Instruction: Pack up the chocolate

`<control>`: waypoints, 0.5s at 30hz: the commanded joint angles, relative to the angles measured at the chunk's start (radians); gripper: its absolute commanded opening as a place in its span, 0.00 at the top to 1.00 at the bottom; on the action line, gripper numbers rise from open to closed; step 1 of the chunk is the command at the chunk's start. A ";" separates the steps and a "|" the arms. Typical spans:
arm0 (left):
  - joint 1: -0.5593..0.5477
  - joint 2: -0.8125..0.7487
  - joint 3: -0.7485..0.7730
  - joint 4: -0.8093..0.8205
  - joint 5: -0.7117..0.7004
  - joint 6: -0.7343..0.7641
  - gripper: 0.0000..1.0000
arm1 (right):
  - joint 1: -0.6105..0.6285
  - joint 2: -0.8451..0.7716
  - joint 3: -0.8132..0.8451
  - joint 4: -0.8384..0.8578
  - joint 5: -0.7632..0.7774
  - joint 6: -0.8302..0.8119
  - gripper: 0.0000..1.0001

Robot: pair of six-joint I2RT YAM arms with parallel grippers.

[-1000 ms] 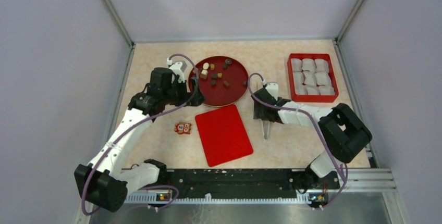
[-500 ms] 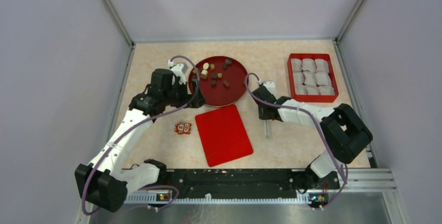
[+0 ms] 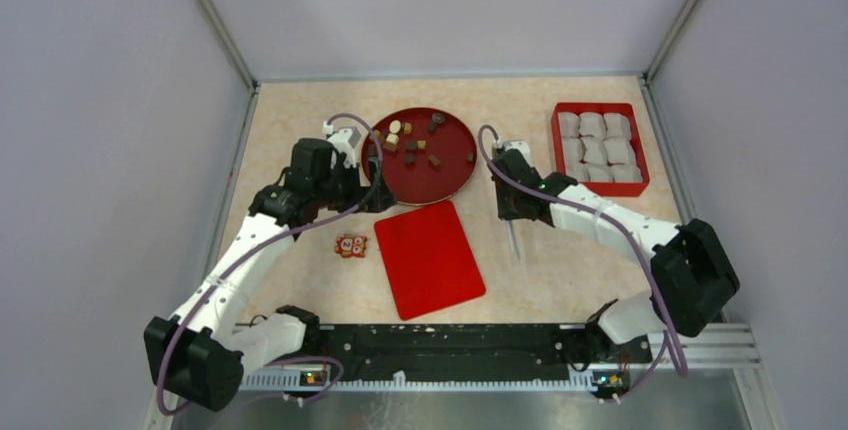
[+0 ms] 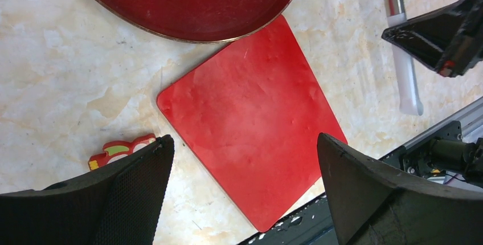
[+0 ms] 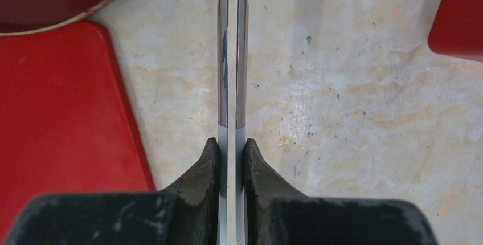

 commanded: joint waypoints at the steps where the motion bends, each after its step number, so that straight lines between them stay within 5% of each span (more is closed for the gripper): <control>1: 0.002 -0.037 -0.003 0.036 -0.030 -0.032 0.01 | 0.009 -0.073 0.108 -0.024 -0.044 -0.020 1.00; 15: 0.009 -0.056 0.060 -0.048 -0.240 -0.124 0.01 | 0.017 0.026 0.362 -0.187 -0.268 -0.219 1.00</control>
